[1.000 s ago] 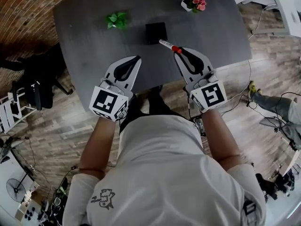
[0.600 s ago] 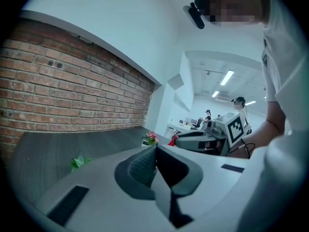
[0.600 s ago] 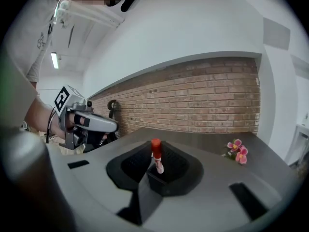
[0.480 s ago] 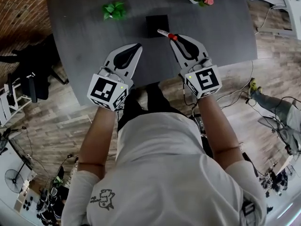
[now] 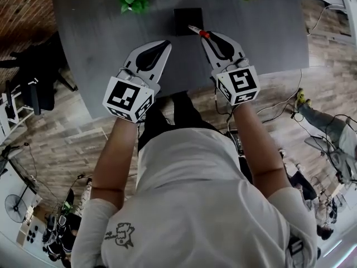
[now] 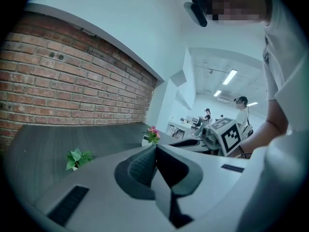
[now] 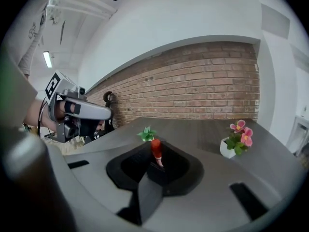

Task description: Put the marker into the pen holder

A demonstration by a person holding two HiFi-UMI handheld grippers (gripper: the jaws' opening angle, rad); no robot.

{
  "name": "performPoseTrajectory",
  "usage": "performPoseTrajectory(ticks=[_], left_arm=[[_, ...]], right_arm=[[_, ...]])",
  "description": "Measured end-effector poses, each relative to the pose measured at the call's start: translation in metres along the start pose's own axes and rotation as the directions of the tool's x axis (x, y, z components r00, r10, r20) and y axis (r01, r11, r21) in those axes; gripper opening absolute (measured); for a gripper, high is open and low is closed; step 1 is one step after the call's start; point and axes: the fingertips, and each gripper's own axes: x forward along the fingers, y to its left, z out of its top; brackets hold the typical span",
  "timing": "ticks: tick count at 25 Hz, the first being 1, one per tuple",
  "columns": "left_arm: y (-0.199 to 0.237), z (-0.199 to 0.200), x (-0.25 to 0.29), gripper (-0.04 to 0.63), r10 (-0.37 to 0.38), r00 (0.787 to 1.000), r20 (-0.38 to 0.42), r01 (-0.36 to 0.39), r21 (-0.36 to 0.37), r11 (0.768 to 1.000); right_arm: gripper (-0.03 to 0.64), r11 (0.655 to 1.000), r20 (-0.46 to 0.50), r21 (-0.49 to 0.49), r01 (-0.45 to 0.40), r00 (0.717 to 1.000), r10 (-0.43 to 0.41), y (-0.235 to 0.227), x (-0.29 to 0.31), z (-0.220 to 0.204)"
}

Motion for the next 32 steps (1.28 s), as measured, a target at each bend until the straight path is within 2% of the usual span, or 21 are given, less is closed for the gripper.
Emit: performPoseTrajectory(ticks=[6,10,20,23,32], left_arm=[[-0.001,-0.003,0.000,0.011,-0.006,1.000,-0.009,0.006,-0.002,1.000],[-0.002,0.000,-0.002,0.011,-0.007,1.000,-0.008,0.007,-0.004,1.000],[-0.009,0.011,-0.025,0.011,-0.023,1.000,0.010,0.022,0.008,1.000],[-0.014,0.018,-0.034,0.011,-0.038,0.999,0.018,0.037,0.025,0.999],[-0.033,0.040,-0.078,0.011,-0.096,0.994,0.045,0.092,0.079,0.993]], right_arm=[[0.079,1.000,-0.040,0.012,0.023,0.999,-0.022,-0.002,0.006,-0.013],[0.120,1.000,-0.046,0.021,0.022,0.999,-0.021,0.000,0.004,-0.013],[0.135,1.000,-0.015,0.003,0.021,1.000,-0.021,0.020,-0.011,0.007],[0.132,1.000,0.006,-0.007,0.028,1.000,-0.028,0.029,-0.019,0.019],[0.067,0.996,0.081,-0.058,0.064,0.995,-0.059,0.076,-0.053,0.059]])
